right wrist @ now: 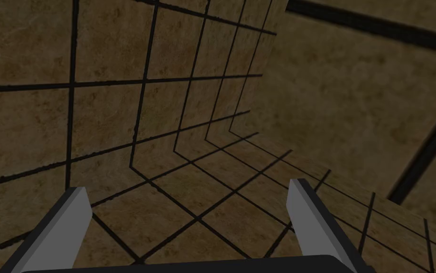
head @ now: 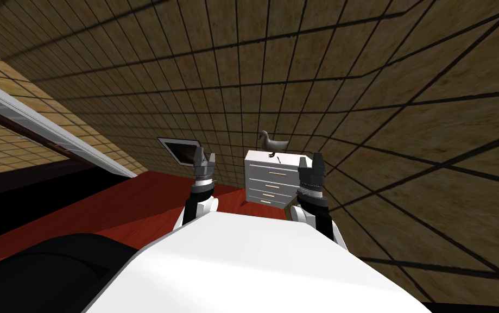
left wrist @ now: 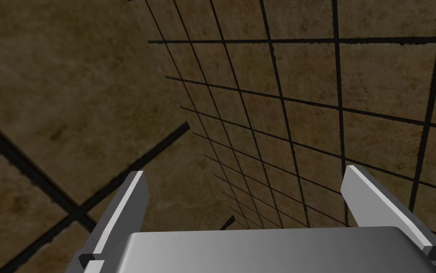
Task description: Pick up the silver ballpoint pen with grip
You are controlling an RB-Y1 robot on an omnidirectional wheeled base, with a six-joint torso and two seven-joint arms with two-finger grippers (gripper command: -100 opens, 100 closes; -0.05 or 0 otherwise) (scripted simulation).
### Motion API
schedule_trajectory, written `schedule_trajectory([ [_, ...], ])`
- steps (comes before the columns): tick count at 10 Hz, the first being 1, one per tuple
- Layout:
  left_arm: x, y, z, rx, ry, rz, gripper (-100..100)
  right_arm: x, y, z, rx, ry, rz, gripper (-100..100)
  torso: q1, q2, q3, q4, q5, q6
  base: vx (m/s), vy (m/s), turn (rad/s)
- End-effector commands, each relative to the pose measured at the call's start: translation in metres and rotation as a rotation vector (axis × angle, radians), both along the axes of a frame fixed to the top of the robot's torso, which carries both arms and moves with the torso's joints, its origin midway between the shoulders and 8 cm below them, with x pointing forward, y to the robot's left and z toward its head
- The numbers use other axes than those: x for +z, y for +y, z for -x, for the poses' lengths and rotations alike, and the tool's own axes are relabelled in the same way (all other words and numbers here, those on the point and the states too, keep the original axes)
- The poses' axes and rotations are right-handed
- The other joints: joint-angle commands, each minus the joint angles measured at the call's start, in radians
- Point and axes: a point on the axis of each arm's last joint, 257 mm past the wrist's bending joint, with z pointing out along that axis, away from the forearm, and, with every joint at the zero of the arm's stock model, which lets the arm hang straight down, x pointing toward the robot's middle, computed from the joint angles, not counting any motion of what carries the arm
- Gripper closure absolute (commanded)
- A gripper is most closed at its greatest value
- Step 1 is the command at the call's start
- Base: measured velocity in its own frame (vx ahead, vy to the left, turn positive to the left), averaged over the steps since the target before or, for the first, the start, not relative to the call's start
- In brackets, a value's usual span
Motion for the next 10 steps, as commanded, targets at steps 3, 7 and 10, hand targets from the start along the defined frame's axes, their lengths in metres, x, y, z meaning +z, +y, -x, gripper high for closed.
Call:
schedule_trajectory([
  [3, 0.000, 0.000, 0.000, 0.000, 0.000, 0.000, 0, -0.018, 0.020, -0.010, 0.098, 0.049, 0.037, -100, 0.001, 0.004, 0.002, 0.001, 0.000, 0.000, -0.075, 0.018, -0.026],
  [7, 0.000, 0.000, 0.000, 0.000, 0.000, 0.000, 0, -0.039, 0.037, -0.017, 0.188, 0.104, 0.060, -100, 0.001, 0.007, 0.004, 0.002, 0.000, 0.000, -0.094, 0.018, -0.025],
  [10, 0.000, 0.000, 0.000, 0.000, 0.000, 0.000, 0, -0.068, 0.055, -0.024, 0.288, 0.177, 0.070, -100, 0.001, 0.006, 0.004, 0.002, 0.000, 0.000, -0.101, 0.023, -0.028],
])
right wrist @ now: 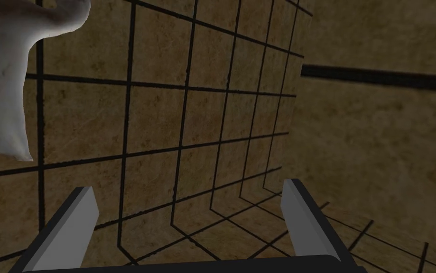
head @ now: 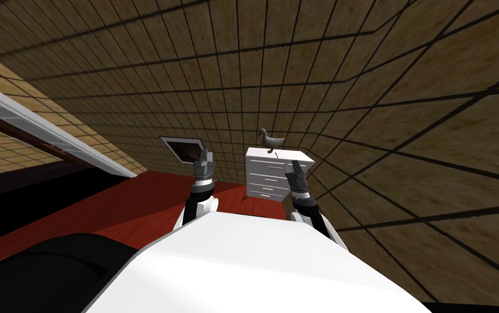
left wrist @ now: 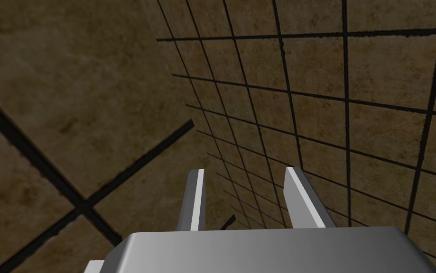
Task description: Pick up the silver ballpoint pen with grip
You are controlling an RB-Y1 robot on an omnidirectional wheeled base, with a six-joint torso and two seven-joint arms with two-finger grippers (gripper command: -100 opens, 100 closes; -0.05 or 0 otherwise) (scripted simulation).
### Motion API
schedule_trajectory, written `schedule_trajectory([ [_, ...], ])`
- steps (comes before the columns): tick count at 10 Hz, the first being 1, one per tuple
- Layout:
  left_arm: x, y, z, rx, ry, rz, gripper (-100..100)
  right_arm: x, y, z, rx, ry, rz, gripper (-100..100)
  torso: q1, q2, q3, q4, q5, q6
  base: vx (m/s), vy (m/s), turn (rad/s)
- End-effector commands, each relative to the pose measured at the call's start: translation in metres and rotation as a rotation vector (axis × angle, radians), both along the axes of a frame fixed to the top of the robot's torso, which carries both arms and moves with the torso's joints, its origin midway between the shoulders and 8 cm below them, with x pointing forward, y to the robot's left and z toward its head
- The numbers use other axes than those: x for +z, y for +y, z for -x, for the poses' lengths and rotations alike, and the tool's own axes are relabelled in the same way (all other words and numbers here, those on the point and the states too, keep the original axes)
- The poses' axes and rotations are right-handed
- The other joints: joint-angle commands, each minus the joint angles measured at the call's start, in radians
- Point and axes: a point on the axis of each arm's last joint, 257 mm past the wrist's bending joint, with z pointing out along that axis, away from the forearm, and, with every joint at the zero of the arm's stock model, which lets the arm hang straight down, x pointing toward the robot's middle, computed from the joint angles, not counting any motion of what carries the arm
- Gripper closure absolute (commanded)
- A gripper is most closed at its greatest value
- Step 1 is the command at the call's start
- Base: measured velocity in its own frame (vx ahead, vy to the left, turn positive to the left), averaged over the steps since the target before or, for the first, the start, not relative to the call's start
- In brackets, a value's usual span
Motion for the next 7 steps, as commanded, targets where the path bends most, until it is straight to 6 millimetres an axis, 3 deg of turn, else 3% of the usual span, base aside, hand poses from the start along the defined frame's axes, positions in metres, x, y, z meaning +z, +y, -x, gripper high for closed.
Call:
schedule_trajectory([
  [1, 0.000, 0.000, 0.000, 0.000, 0.000, 0.000, 0, -0.023, 0.014, -0.005, 0.070, 0.061, -0.008, -100, 0.000, 0.000, 0.000, 0.000, 0.000, 0.000, -0.174, 0.050, -0.062],
  [4, 0.000, 0.000, 0.000, 0.000, 0.000, 0.000, 0, -0.045, 0.025, -0.006, 0.133, 0.118, 0.027, -100, 0.000, 0.002, 0.001, 0.000, 0.000, 0.000, -0.117, 0.023, -0.024],
  [5, 0.000, 0.000, 0.000, 0.000, 0.000, 0.000, 0, -0.064, 0.032, -0.008, 0.177, 0.169, 0.018, -100, -0.001, 0.000, 0.000, 0.000, 0.000, 0.000, -0.129, 0.010, -0.029],
  [6, 0.000, 0.000, 0.000, 0.000, 0.000, 0.000, 0, -0.066, 0.032, -0.007, 0.185, 0.175, 0.040, -100, -0.001, 0.001, 0.001, 0.000, 0.000, 0.000, -0.102, 0.025, -0.015],
  [7, 0.000, 0.000, 0.000, 0.000, 0.000, 0.000, 0, -0.086, 0.039, -0.008, 0.226, 0.229, 0.028, -100, -0.001, 0.000, 0.000, 0.000, 0.000, 0.000, -0.117, 0.043, -0.026],
])
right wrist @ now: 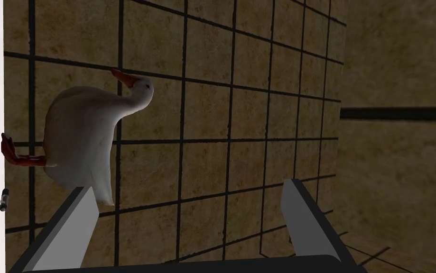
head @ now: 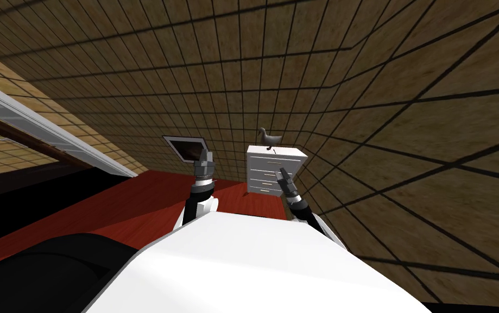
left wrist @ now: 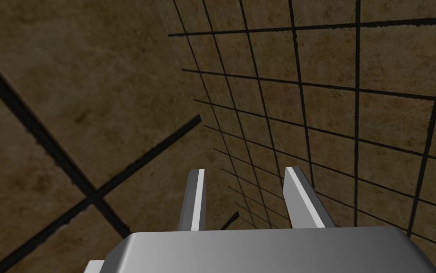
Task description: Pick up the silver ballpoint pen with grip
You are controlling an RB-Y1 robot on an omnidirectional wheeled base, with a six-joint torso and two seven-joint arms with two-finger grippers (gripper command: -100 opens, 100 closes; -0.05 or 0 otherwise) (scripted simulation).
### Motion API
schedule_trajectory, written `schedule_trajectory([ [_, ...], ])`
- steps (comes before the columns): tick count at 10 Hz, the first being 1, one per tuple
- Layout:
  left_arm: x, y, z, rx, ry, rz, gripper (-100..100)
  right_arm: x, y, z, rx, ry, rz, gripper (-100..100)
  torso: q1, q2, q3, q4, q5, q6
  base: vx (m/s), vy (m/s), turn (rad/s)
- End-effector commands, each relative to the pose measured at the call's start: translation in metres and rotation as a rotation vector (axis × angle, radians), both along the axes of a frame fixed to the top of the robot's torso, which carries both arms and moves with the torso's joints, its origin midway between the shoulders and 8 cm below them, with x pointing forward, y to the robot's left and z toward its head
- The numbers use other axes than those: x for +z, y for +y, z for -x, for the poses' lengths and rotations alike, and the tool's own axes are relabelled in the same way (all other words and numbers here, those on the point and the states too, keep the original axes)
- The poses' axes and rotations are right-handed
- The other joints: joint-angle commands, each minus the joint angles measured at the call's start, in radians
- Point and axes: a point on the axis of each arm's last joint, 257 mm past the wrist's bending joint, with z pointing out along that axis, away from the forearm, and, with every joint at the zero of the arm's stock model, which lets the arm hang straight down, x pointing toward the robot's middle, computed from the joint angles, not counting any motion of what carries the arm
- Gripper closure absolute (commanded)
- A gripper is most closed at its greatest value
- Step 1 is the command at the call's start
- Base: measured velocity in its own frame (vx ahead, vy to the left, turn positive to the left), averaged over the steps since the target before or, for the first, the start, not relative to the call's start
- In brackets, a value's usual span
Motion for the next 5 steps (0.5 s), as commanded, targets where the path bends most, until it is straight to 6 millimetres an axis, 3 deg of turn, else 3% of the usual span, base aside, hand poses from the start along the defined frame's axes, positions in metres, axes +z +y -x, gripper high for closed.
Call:
schedule_trajectory([
  [1, 0.000, 0.000, 0.000, 0.000, 0.000, 0.000, 0, -0.015, 0.003, 0.002, 0.033, 0.035, 0.023, -100, 0.000, 0.000, 0.000, 0.000, 0.000, 0.000, -0.096, 0.026, -0.020],
  [2, 0.000, 0.000, 0.000, 0.000, 0.000, 0.000, 0, -0.036, 0.008, 0.002, 0.068, 0.093, 0.010, -100, -0.001, -0.001, 0.000, 0.000, 0.000, 0.000, -0.116, 0.019, -0.021],
  [4, 0.000, 0.000, 0.000, 0.000, 0.000, 0.000, 0, -0.040, 0.008, 0.004, 0.082, 0.099, 0.042, -100, -0.001, -0.001, 0.000, 0.000, 0.000, 0.000, -0.077, 0.014, -0.006],
  [5, 0.000, 0.000, 0.000, 0.000, 0.000, 0.000, 0, -0.062, 0.011, 0.006, 0.117, 0.162, 0.040, -100, -0.002, -0.004, -0.002, -0.001, 0.000, 0.000, -0.059, 0.026, -0.011],
])
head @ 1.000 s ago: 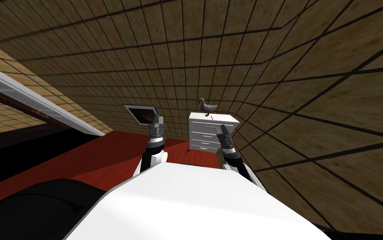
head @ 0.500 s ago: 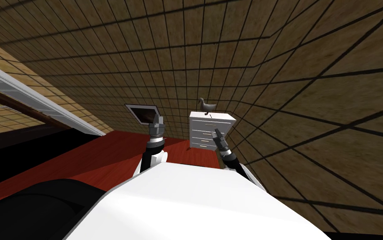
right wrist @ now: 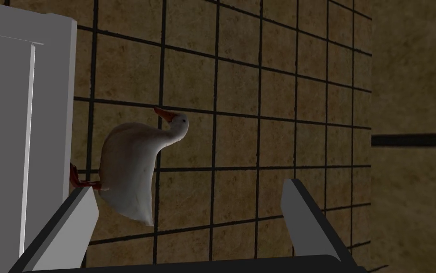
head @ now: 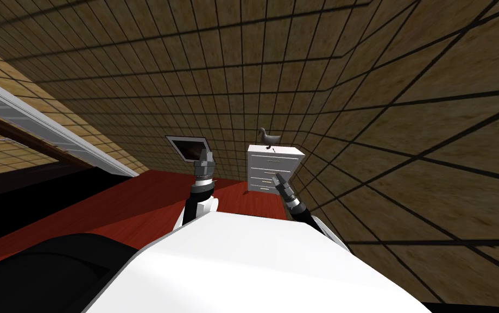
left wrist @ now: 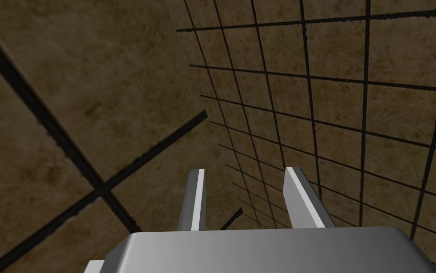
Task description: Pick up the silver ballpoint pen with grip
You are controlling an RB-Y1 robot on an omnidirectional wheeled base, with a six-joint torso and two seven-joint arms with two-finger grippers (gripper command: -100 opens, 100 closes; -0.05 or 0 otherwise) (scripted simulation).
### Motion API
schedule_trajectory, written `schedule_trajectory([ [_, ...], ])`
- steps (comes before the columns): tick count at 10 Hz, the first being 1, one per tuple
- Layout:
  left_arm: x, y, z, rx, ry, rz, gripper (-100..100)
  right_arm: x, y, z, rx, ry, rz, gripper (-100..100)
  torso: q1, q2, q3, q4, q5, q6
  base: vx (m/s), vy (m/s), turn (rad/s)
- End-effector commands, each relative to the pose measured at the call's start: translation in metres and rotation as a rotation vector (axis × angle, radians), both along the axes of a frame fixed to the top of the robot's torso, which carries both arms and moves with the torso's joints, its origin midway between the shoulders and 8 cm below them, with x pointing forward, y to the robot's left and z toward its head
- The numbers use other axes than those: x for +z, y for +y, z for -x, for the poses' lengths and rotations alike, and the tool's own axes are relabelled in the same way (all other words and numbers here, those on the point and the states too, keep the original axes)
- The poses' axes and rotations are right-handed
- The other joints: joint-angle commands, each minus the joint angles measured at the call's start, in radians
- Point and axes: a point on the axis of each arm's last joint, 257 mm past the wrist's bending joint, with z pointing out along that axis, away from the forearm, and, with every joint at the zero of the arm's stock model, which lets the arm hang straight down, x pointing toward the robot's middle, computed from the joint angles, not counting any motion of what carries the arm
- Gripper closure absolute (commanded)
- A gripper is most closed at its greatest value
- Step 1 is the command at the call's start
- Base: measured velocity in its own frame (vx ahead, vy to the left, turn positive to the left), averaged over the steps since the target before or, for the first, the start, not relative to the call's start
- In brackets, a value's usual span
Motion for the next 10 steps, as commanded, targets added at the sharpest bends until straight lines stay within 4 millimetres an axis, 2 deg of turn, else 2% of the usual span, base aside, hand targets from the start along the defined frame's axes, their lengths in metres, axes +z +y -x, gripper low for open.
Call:
schedule_trajectory([
  [1, 0.000, 0.000, 0.000, 0.000, 0.000, 0.000, 0, -0.014, 0.000, 0.002, 0.028, 0.035, 0.025, -100, 0.000, 0.000, 0.000, 0.000, 0.000, 0.000, -0.084, 0.029, -0.009],
  [2, 0.000, 0.000, 0.000, 0.000, 0.000, 0.000, 0, -0.036, 0.002, 0.005, 0.057, 0.100, 0.022, -100, 0.000, 0.001, 0.001, 0.000, 0.000, 0.000, -0.102, 0.033, -0.006],
  [3, 0.000, 0.000, 0.000, 0.000, 0.000, 0.000, 0, -0.040, 0.000, 0.006, 0.068, 0.105, 0.050, -100, 0.001, 0.002, 0.001, 0.000, 0.000, 0.000, -0.096, 0.028, -0.004],
  [4, 0.000, 0.000, 0.000, 0.000, 0.000, 0.000, 0, -0.062, 0.000, 0.010, 0.092, 0.170, 0.045, -100, 0.000, 0.002, 0.001, 0.001, 0.000, 0.000, -0.095, 0.031, 0.007],
  [6, 0.000, 0.000, 0.000, 0.000, 0.000, 0.000, 0, -0.066, -0.004, 0.013, 0.106, 0.178, 0.085, -100, 0.001, 0.001, 0.001, 0.001, 0.000, 0.000, -0.059, 0.024, 0.000],
  [7, 0.000, 0.000, 0.000, 0.000, 0.000, 0.000, 0, -0.089, -0.007, 0.018, 0.127, 0.244, 0.088, -100, 0.000, -0.001, 0.000, 0.000, 0.000, 0.000, -0.059, 0.024, 0.023],
  [9, 0.000, 0.000, 0.000, 0.000, 0.000, 0.000, 0, -0.092, -0.011, 0.020, 0.138, 0.251, 0.122, -100, 0.000, -0.001, 0.000, 0.000, 0.000, 0.000, -0.041, 0.019, 0.001],
  [10, 0.000, 0.000, 0.000, 0.000, 0.000, 0.000, 0, -0.114, -0.017, 0.026, 0.155, 0.318, 0.129, -100, 0.000, -0.002, -0.001, 0.000, 0.000, 0.000, -0.049, 0.027, 0.029],
])
